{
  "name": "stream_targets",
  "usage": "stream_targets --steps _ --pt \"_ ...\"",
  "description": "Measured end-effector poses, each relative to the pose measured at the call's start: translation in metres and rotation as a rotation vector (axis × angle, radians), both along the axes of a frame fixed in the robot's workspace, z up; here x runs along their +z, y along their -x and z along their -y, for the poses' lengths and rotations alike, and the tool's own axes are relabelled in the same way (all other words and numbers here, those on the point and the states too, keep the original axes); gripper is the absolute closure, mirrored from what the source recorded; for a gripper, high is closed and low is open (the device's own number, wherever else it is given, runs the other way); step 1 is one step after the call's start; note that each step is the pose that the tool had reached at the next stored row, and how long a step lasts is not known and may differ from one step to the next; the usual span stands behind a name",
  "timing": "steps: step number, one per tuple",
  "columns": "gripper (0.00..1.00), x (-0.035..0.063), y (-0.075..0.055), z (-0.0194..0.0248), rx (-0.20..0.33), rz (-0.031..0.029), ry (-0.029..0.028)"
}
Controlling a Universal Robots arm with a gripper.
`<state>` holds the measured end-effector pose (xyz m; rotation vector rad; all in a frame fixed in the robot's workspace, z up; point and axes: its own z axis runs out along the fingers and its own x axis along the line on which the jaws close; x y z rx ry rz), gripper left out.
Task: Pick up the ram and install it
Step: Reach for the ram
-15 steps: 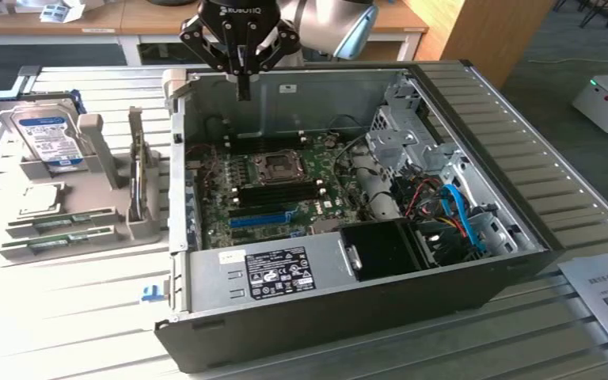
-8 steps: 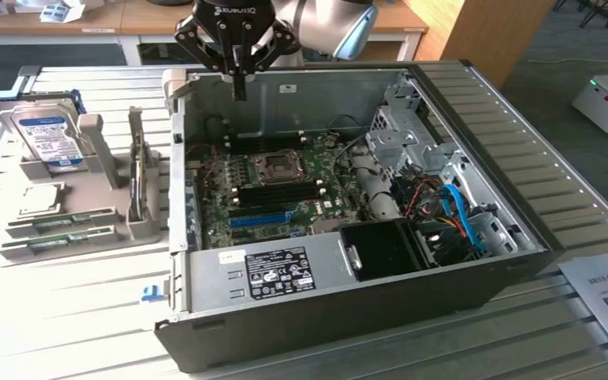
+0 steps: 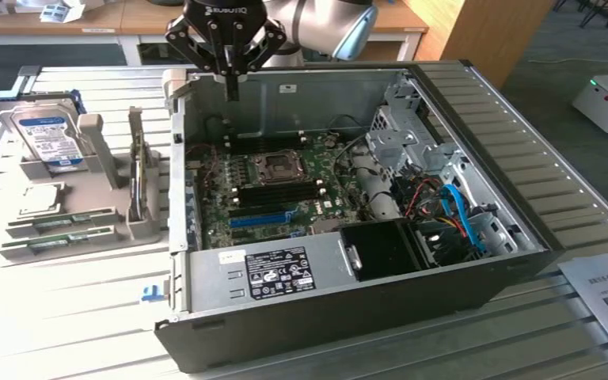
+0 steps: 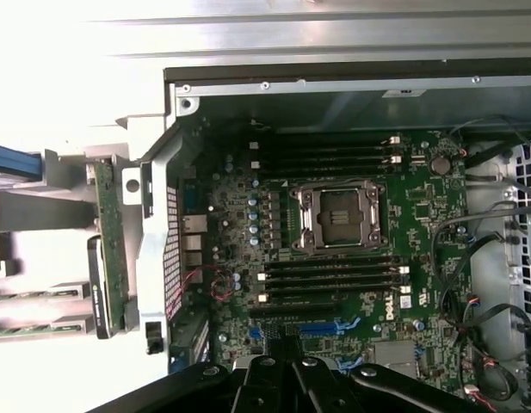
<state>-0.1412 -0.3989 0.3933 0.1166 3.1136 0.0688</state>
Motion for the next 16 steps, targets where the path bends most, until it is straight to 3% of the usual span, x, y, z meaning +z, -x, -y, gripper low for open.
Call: stream_targets --steps 16 --pt "0.9 -0.0001 0.024 0.0 0.0 0.0 -0.0001"
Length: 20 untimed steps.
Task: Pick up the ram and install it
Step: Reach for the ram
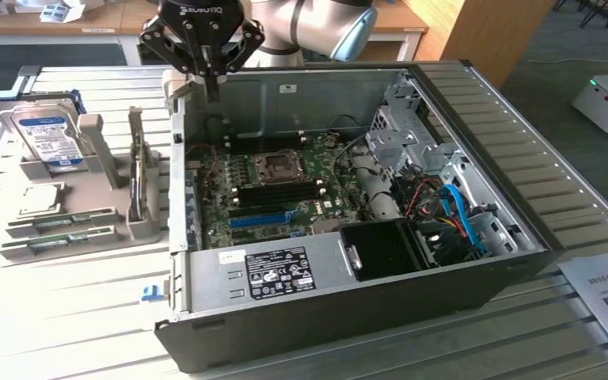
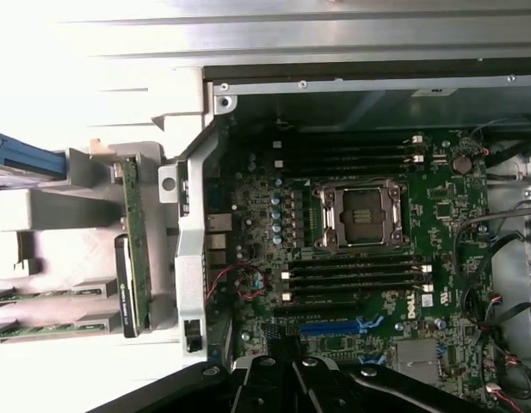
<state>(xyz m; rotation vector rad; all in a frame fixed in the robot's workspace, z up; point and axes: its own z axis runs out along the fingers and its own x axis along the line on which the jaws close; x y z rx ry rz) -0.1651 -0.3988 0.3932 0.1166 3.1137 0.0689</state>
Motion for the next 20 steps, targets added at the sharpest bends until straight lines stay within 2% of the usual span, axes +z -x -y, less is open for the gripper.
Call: stream_targets --steps 20 --pt "0.9 0.0 0.025 0.0 0.0 0.0 0.0001"
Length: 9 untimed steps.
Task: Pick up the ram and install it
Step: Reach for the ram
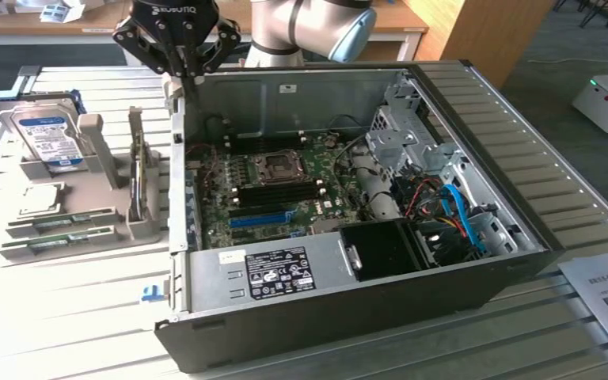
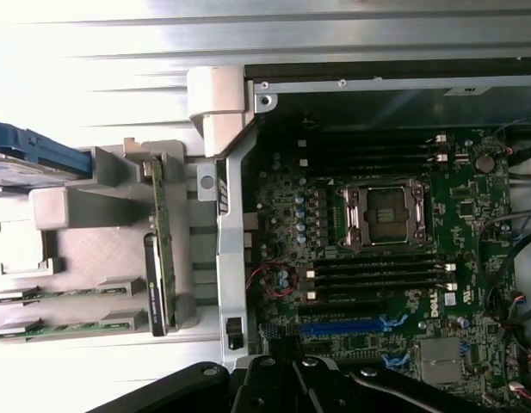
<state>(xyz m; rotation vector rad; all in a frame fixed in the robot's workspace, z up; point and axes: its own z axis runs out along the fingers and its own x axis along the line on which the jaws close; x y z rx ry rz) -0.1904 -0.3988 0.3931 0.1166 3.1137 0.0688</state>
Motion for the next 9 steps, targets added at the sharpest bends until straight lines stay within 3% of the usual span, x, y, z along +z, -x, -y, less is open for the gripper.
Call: stream_targets --steps 9 --pt "0.9 -0.0001 0.0103 0.0 0.0 0.0 0.0"
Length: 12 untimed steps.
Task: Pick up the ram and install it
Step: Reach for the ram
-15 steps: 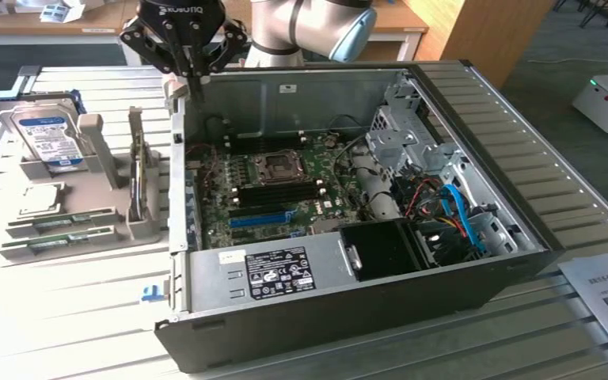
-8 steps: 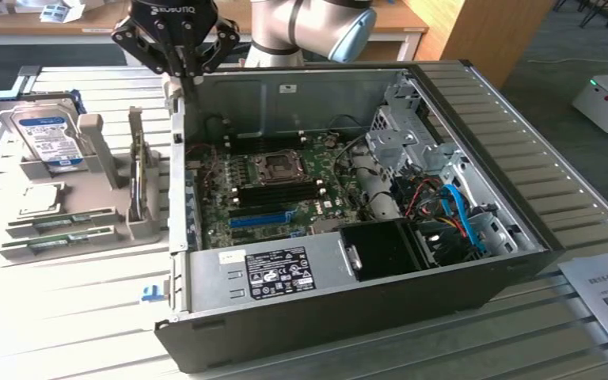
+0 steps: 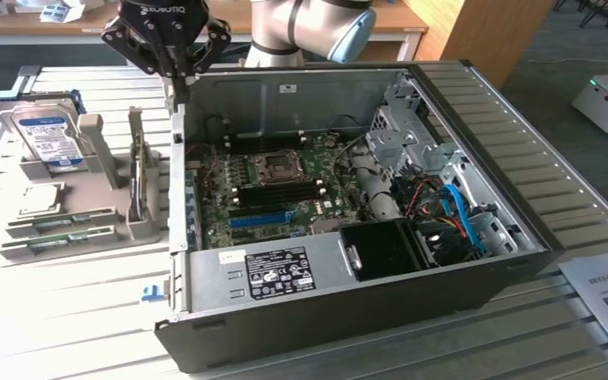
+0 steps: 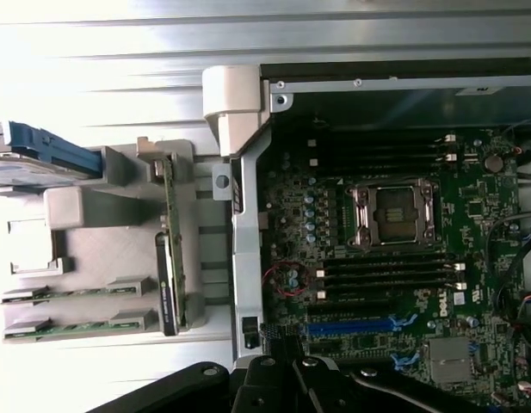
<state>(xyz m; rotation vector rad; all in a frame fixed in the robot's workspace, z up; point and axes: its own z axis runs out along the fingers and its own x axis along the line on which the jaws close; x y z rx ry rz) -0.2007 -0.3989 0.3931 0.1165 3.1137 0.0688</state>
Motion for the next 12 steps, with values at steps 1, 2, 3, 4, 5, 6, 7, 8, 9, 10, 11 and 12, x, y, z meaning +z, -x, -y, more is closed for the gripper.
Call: stream_targets --steps 1,2,3,4,5,6,7,8,9,10,11,12 --pt "0.9 0.0 0.002 0.0 0.0 0.0 0.0001" --pt "0.9 0.0 0.003 0.0 0.0 0.0 0.0" --pt "0.9 0.0 0.004 0.0 0.0 0.0 0.0" --pt "0.9 -0.0001 0.006 0.0 0.0 0.0 0.0" --pt "0.9 -0.0001 0.007 0.0 0.0 0.0001 0.0" --pt "0.9 -0.0001 0.008 0.0 0.0 0.0 0.0" --pt "0.9 -0.0001 0.01 0.0 0.0 0.0 0.0" --pt "0.9 -0.0001 0.011 0.0 0.0 0.0 0.0" --pt "0.9 -0.0001 0.013 0.0 0.0 0.0 0.0" --pt "0.9 -0.0002 0.014 0.0 0.0 0.0001 -0.0001" --pt "0.9 -0.0002 0.015 0.0 0.0 0.0 -0.0001" --pt "0.9 -0.0002 0.016 0.0 0.0 0.0001 0.0"
